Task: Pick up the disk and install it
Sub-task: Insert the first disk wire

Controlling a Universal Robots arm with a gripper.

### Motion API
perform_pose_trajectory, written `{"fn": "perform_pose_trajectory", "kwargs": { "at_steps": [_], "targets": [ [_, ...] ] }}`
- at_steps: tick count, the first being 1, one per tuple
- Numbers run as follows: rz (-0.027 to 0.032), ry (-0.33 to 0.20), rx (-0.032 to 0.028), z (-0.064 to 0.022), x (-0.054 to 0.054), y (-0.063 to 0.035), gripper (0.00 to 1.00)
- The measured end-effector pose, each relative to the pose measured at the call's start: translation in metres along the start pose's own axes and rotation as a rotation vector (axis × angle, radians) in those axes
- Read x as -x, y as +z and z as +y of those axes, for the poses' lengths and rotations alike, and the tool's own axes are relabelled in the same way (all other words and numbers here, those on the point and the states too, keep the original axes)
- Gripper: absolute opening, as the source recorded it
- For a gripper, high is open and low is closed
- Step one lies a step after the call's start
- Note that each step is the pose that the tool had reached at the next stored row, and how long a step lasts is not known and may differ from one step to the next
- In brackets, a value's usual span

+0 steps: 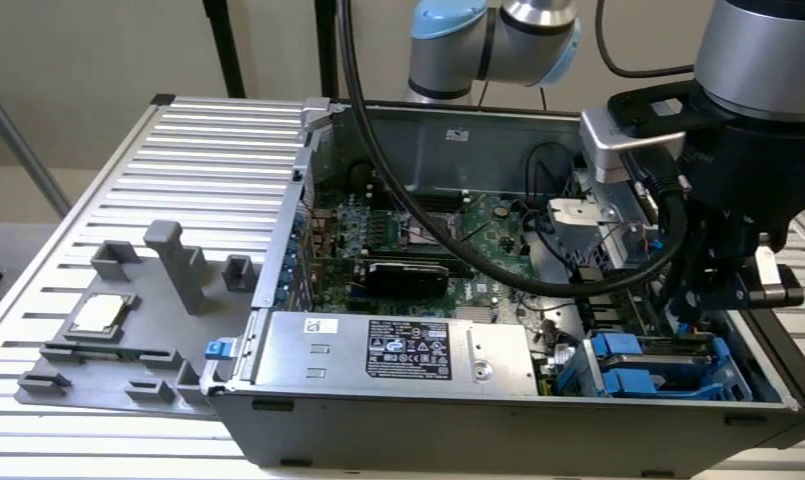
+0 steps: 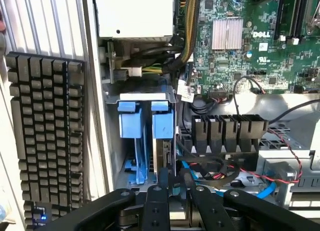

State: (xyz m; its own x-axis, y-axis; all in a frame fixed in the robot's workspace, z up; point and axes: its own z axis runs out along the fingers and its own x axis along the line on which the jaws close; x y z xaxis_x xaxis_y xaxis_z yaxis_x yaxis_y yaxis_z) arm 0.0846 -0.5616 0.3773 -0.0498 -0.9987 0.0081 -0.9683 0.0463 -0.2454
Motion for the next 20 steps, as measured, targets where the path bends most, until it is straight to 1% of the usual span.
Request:
{"fn": "perform_pose_trajectory", "kwargs": {
  "at_steps": [1, 3, 6, 10, 11, 14, 20],
  "targets": [
    [0.0005, 0.002, 0.0002, -0.0003, 0.001, 0.0002, 1.0],
    [0.0014, 0.006, 0.0029, -0.0018, 0.002, 0.0016, 1.0],
    [0.0033, 0.011, 0.0112, -0.0044, 0.003, 0.0044, 1.0],
    [0.0054, 0.016, 0.025, -0.0079, 0.004, 0.0081, 1.0],
    [0.0065, 0.018, 0.0326, -0.0095, 0.004, 0.0093, 1.0],
    [0.0079, 0.021, 0.0439, -0.0116, 0.005, 0.0113, 1.0],
    [0.0111, 0.028, 0.0621, -0.0156, 0.005, 0.0152, 1.0]
  ]
}}
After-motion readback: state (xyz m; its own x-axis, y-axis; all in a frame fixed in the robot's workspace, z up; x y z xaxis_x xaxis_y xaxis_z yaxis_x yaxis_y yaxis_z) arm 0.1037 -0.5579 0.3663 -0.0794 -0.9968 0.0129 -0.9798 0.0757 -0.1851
